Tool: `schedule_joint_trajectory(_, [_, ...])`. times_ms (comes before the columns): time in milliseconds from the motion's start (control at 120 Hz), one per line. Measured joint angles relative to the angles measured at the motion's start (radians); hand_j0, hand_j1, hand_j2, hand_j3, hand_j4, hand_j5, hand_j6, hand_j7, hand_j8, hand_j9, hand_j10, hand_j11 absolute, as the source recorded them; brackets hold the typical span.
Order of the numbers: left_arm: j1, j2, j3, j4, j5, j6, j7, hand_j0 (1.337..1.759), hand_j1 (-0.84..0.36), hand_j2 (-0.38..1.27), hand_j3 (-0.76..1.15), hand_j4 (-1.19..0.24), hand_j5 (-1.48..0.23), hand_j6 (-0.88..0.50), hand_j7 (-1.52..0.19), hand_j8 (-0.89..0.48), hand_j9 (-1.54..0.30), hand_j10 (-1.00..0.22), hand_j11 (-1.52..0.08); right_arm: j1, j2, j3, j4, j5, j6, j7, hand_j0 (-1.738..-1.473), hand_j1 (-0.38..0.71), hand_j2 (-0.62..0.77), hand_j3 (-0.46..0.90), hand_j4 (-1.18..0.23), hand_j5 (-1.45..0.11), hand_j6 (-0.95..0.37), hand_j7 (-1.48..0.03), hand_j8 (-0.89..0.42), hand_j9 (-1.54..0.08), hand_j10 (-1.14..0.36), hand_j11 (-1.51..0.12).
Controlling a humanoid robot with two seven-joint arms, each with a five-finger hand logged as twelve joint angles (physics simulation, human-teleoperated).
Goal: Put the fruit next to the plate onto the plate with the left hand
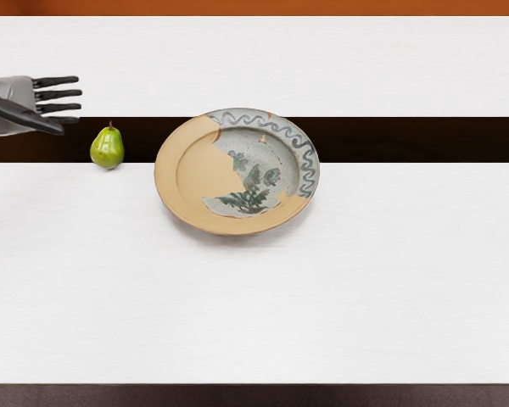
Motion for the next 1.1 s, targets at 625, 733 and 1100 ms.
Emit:
schedule_joint_trajectory(625, [-0.034,-0.095,0.037,0.018,0.429,0.327,-0.03,1.658,0.35,0.0,0.0,0.0,0.0,0.0,0.0,0.0,0.0,0.0,0.0,0.004,0.0,0.004,-0.004,-0.004,0.0,0.0,-1.658,-0.34,0.0,0.0,-0.01,-0.01,-0.01,-0.01,-0.01,-0.01,-0.01,-0.01])
schedule_joint_trajectory(733, [-0.035,-0.145,0.081,0.018,0.465,0.507,-0.074,1.658,0.35,0.0,0.0,0.0,0.0,0.0,0.0,0.0,0.0,0.0,0.0,0.004,0.0,0.004,-0.004,-0.004,0.0,0.0,-1.658,-0.34,0.0,0.0,-0.01,-0.01,-0.01,-0.01,-0.01,-0.01,-0.01,-0.01])
schedule_joint_trajectory(1100, [-0.019,-0.353,0.16,0.019,0.542,0.844,-0.097,1.658,0.32,0.01,0.0,-0.03,-0.03,-0.03,-0.03,-0.03,-0.03,-0.03,-0.03,0.004,0.0,0.004,-0.004,-0.004,0.0,0.0,-1.658,-0.34,0.0,0.0,-0.01,-0.01,-0.01,-0.01,-0.01,-0.01,-0.01,-0.01])
